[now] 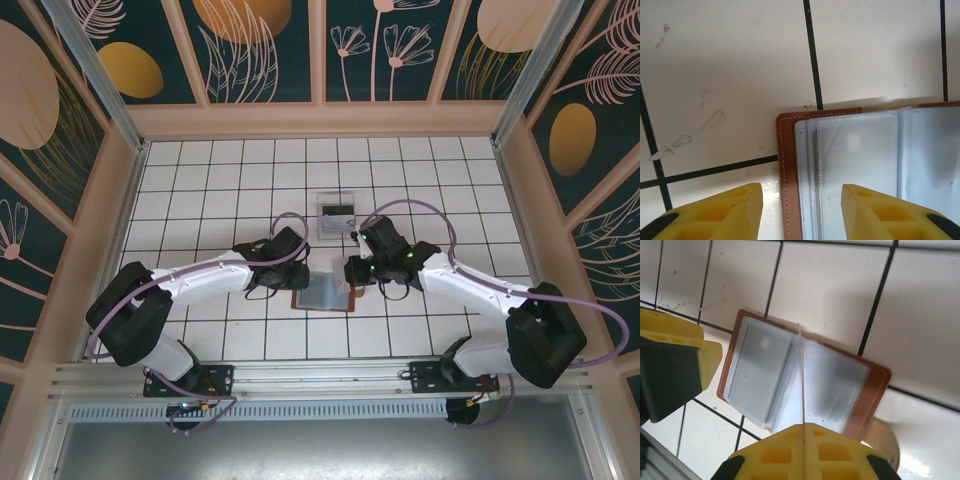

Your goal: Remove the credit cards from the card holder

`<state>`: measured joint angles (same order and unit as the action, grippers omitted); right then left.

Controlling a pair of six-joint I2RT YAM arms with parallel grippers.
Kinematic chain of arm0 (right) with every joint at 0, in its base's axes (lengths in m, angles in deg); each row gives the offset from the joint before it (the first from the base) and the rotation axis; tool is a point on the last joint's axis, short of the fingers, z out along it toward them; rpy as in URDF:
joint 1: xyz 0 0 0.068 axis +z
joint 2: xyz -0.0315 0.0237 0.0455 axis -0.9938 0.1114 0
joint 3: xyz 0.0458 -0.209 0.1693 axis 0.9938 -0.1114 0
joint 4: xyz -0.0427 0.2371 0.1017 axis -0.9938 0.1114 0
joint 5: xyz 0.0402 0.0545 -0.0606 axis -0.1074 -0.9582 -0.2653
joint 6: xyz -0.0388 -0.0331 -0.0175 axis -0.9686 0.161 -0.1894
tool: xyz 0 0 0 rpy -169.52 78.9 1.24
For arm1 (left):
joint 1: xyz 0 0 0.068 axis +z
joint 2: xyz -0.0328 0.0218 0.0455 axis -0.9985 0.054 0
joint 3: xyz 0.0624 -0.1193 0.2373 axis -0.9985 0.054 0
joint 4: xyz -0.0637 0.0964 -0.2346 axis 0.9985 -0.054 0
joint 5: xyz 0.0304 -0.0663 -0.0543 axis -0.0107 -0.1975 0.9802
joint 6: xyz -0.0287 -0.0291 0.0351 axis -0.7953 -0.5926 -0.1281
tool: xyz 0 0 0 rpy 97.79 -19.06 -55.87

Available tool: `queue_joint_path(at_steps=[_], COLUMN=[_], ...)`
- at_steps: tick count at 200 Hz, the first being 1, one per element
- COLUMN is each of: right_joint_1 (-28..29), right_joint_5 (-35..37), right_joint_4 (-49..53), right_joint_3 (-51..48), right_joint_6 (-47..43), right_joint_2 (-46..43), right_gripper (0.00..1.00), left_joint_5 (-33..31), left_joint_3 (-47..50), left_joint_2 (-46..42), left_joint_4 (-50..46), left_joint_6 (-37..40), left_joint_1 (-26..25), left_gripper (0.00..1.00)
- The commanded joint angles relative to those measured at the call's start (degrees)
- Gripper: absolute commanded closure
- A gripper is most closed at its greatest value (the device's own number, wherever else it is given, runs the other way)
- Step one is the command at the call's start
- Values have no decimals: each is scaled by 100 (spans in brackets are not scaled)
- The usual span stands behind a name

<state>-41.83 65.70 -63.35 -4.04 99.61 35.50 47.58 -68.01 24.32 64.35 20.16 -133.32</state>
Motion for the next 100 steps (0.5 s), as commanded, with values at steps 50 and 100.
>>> queue_joint_path(at_steps=[50,100], right_joint_1=[-153,-153], right_joint_5=[659,779], right_joint_4=[1249,1726], right_joint_3=[1068,1732], right_joint_6=[-3560,-5903], right_joint_2=[113,329], right_gripper=[100,100], left_joint_5=[-268,-118], left_joint_3=[197,407], left_joint_2=[-212,-250], left_joint_4=[-141,-12], left_joint_6=[-59,-144], left_joint_1=[45,67], left_gripper=[53,53])
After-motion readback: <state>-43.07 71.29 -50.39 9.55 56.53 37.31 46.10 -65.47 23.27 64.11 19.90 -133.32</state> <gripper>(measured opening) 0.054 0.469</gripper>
